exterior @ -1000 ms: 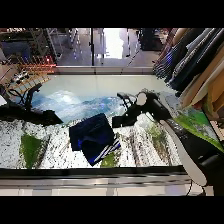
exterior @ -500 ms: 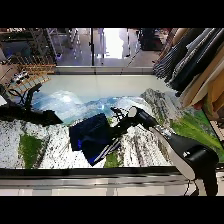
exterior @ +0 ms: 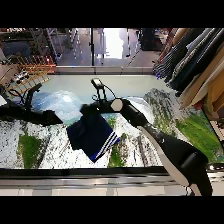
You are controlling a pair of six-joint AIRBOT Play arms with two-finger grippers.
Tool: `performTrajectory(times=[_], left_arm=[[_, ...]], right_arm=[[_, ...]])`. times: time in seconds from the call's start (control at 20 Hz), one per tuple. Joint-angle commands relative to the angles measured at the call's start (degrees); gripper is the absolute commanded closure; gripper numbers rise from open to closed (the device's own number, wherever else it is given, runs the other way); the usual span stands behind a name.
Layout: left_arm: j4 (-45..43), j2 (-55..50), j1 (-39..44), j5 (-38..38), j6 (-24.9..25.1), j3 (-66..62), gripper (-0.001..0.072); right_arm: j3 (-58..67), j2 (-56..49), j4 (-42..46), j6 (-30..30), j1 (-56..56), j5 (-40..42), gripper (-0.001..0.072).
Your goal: Fold the clothes and pants, and hang the long-sleeved shirts on hangers.
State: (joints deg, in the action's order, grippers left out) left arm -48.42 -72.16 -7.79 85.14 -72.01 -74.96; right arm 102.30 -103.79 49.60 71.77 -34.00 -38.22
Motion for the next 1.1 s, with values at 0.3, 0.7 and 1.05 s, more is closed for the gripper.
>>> performTrajectory(times=[0.3, 0.7, 1.05], left_arm=[[0.0, -1.8, 8.0, -10.2, 0.8, 7.5, 0.0692], [-12.3, -3.9, 10.2, -14.4, -2.5, 8.2, 0.0694], [-13.3, 3.5, 7.4, -14.0, -2.8, 8.2, 0.0693]], right_arm=[[3.8, -1.6, 5.8, 8.1, 13.1, -25.9, 0.0141], [-2.3, -1.7, 4.3, 10.1, 13.9, -43.8, 0.0089], [-6.2, -4.7, 4.8, 12.2, 5.0, -31.4, 0.0143]])
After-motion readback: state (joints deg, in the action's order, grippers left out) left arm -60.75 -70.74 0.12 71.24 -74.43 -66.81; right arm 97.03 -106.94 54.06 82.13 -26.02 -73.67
